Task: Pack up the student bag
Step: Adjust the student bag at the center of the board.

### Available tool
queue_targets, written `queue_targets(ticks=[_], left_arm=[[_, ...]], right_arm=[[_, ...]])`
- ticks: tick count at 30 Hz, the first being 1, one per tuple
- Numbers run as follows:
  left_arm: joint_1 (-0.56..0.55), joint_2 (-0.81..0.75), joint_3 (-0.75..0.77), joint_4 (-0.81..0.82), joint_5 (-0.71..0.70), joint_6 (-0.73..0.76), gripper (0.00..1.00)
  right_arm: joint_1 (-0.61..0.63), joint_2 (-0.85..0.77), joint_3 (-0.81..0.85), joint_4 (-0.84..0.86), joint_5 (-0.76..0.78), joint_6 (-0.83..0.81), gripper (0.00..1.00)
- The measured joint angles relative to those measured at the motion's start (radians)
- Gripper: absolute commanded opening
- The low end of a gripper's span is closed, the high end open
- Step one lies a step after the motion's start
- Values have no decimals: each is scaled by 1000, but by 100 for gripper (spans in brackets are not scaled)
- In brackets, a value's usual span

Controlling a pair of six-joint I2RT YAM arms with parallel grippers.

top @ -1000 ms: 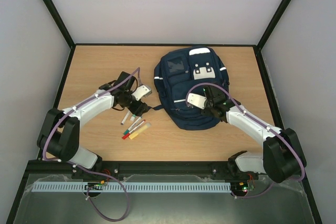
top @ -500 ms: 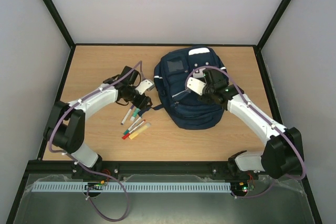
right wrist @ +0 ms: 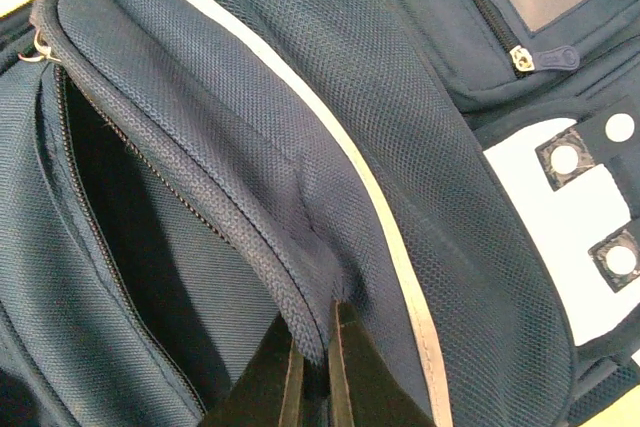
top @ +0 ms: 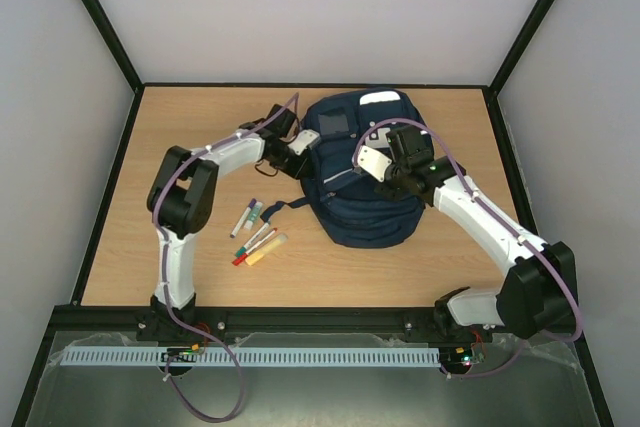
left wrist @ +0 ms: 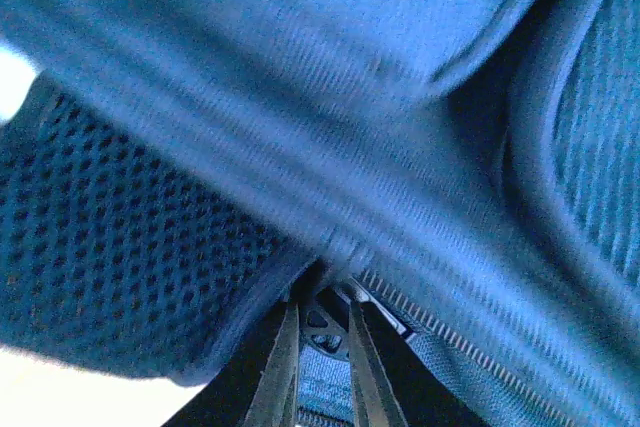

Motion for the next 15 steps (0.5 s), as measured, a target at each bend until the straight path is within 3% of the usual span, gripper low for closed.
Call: queue_targets(ticks=[11, 15], left_arm=[[-52, 244, 376, -87, -11, 97, 25], [-35, 278, 486, -130, -25, 158, 38]], right_arm=[[-6, 19, 5, -30, -59, 49, 1], [-5, 59, 34, -37, -73, 99, 1]])
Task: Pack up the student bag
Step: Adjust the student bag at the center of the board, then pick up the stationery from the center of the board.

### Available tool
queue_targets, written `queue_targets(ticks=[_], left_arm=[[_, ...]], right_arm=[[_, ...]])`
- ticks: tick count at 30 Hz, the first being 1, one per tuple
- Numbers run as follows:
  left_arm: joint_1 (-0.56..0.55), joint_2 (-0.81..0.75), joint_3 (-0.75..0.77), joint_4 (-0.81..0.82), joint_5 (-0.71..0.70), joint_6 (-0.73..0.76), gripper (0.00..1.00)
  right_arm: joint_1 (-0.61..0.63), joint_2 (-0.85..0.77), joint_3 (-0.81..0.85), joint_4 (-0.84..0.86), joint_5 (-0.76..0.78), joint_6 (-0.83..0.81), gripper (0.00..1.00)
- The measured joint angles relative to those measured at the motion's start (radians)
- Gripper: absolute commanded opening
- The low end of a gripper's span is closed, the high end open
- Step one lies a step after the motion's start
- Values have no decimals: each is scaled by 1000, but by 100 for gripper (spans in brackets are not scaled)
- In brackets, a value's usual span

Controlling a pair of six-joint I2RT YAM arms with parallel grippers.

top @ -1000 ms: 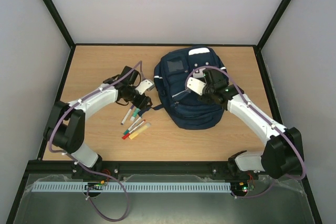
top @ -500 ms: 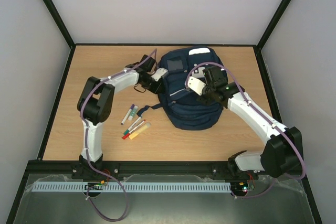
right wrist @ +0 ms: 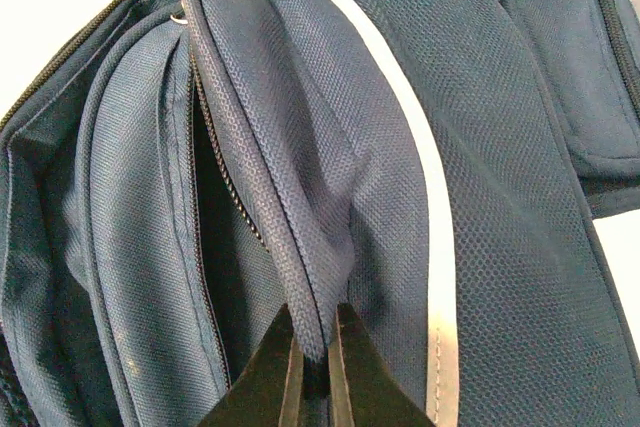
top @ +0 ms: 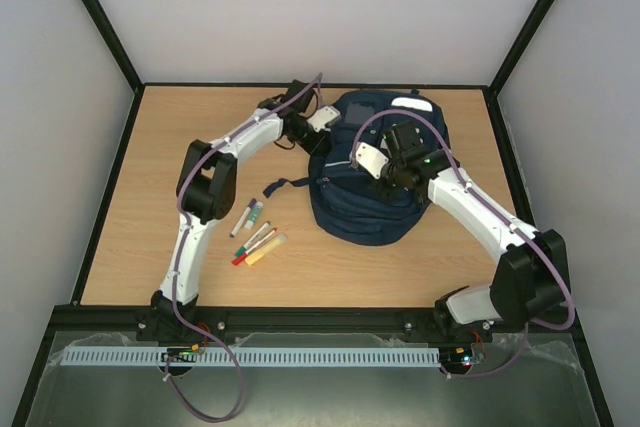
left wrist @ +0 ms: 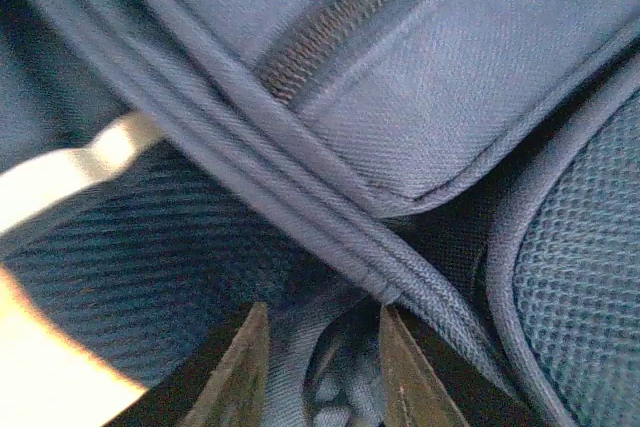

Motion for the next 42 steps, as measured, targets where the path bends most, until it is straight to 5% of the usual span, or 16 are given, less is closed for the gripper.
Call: queue_targets(ticks=[4, 6, 7, 15, 19, 25, 28, 31, 36, 42], left_arm=[[48, -4, 107, -53, -15, 8, 58], [82, -39, 115, -66, -31, 4, 98], [101, -64, 112, -79, -40, 5, 99], [260, -442, -50, -144, -11, -58, 99], [246, -664, -188, -160, -8, -62, 99], [216, -961, -655, -45, -126, -112, 99], [236, -969, -858, -29, -310, -183, 99], [302, -939, -959, -29, -340, -187, 99], [349, -975, -993, -30, -256, -154, 67], [340, -999, -1017, -54, -158, -99, 48]], right_arm=[[2, 43, 39, -4, -1, 21, 1], [4, 66, 62, -14, -4, 25, 1], [4, 79, 74, -25, -7, 27, 1], [3, 145, 157, -75, -19, 70, 1], [1, 145, 169, -81, -21, 104, 1], [0, 136, 169, -89, -18, 122, 1], [-2, 126, 169, -89, -13, 123, 1], [-7, 119, 168, -89, -13, 129, 1], [-8, 114, 164, -89, -14, 136, 1], [-9, 114, 163, -89, -16, 137, 1]])
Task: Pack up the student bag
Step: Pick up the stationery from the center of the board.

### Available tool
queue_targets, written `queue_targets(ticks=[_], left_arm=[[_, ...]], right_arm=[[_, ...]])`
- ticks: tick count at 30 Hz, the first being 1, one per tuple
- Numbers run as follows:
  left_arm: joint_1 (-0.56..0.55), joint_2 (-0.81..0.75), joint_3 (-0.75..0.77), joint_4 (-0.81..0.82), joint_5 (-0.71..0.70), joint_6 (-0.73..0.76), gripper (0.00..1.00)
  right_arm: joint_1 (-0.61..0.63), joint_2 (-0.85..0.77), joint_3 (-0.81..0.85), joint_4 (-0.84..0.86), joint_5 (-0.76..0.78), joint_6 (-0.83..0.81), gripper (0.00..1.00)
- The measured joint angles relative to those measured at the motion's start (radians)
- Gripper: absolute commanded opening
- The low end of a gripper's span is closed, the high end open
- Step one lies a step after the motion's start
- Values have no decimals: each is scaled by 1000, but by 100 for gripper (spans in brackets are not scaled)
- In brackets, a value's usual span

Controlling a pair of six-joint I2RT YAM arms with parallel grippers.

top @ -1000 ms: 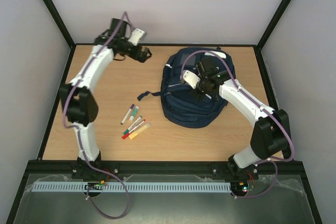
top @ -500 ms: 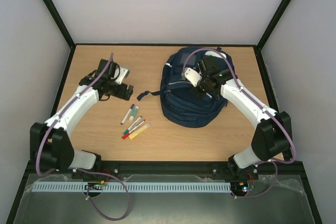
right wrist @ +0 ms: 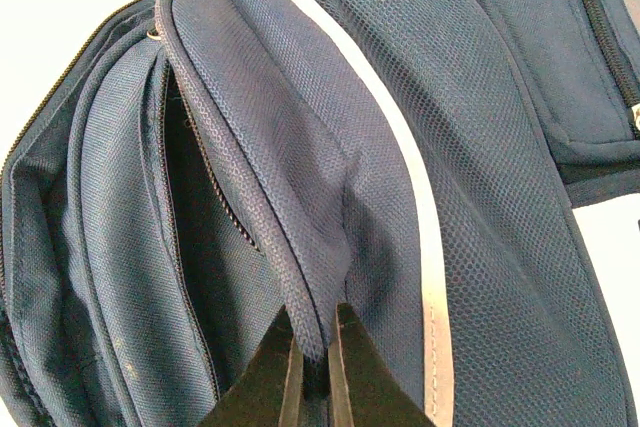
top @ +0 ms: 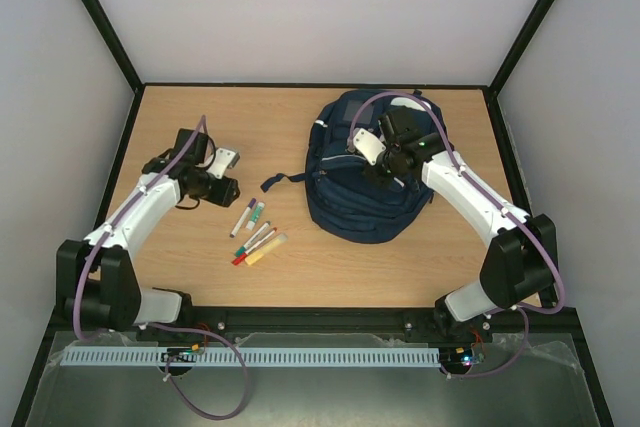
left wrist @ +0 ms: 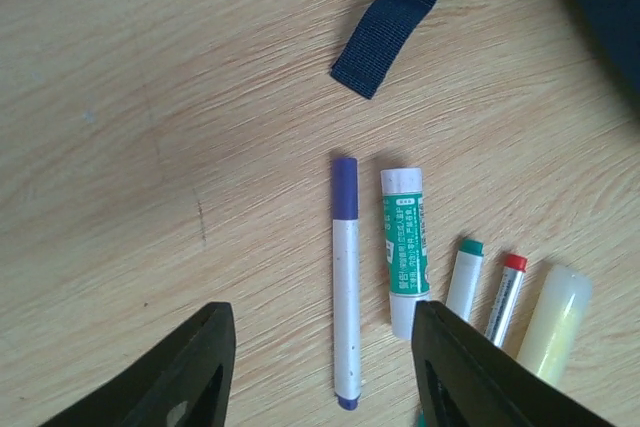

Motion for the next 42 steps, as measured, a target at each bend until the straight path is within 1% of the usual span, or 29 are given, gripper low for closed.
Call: queue_targets(ticks=[2, 4, 8, 14, 20, 27, 35, 39, 42], left_arm=[[1, 8, 0, -5, 4, 5, 40], [0, 34, 1, -9, 8, 14, 36], [-2, 120, 4, -26, 10, 23, 39], [-33, 195, 8, -33, -3, 31, 35], [-72, 238, 8, -26, -30, 36, 35], [-80, 303, 11, -17, -77, 34, 34], [-115, 348, 37, 2, -83, 34, 34], [-137, 376, 48, 12, -95, 34, 29], [-146, 393, 56, 20, -111, 28, 23]], right_arm=[[0, 0, 0, 0, -2, 0, 1], [-1, 0, 0, 0, -3, 2, 1], [-1, 0, 0, 0, -4, 3, 1], [-4, 0, 0, 0, -8, 3, 1], [-4, 0, 0, 0, -8, 3, 1], [-5, 0, -2, 1, -10, 3, 1], [-7, -5, -12, 8, -11, 2, 1], [-11, -8, -18, 8, -13, 3, 1], [-13, -8, -19, 10, -14, 3, 1]])
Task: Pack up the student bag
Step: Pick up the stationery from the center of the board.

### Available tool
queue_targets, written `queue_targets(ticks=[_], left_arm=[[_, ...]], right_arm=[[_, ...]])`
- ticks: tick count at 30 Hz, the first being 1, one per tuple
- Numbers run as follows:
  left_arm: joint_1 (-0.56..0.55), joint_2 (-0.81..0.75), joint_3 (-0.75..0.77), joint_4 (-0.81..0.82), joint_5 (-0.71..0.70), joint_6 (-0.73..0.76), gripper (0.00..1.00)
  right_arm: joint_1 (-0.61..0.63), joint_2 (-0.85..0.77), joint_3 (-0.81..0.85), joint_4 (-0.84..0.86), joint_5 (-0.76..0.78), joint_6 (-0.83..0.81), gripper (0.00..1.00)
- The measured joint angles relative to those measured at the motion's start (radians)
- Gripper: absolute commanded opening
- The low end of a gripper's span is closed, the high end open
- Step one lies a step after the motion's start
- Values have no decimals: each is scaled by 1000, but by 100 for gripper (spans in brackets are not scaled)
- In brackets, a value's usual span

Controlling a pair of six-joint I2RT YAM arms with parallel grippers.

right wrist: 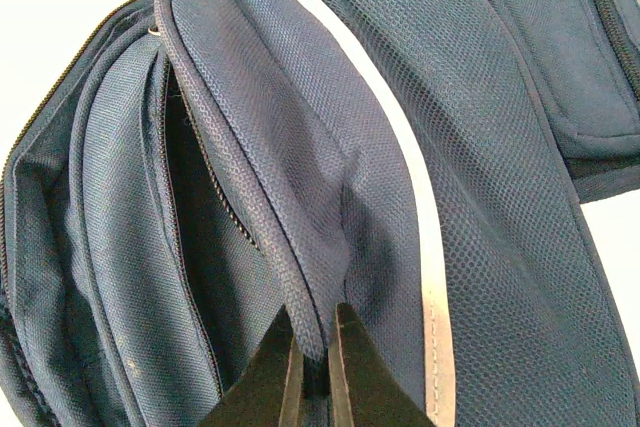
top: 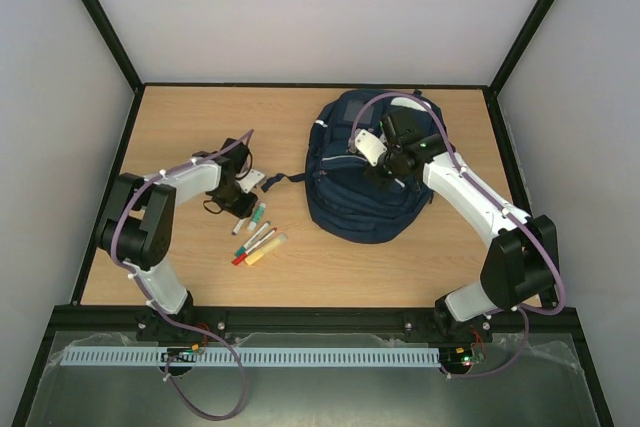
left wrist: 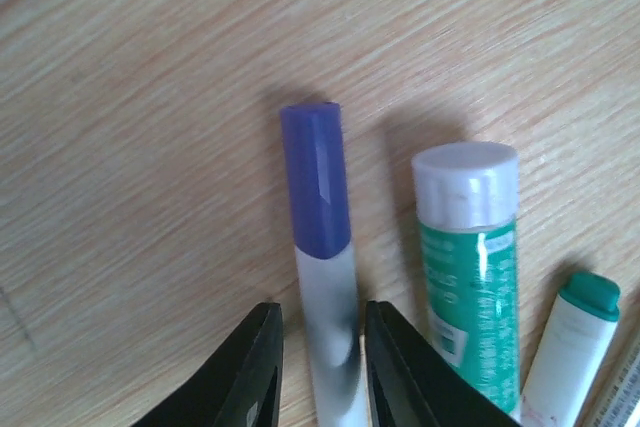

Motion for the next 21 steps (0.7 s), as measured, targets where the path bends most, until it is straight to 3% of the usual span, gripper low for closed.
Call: queue_targets(ticks=[8, 15, 21], left_arm=[[0, 16, 22, -2, -31, -2, 2], [14, 6, 82, -36, -20, 15, 2], [8, -122, 178, -33, 77, 69, 2]], right_arm=[[-6, -4, 0, 0, -3, 0, 1], [-7, -6, 24, -19, -8, -8, 1], [-13, -6, 81, -66, -11, -47, 1]])
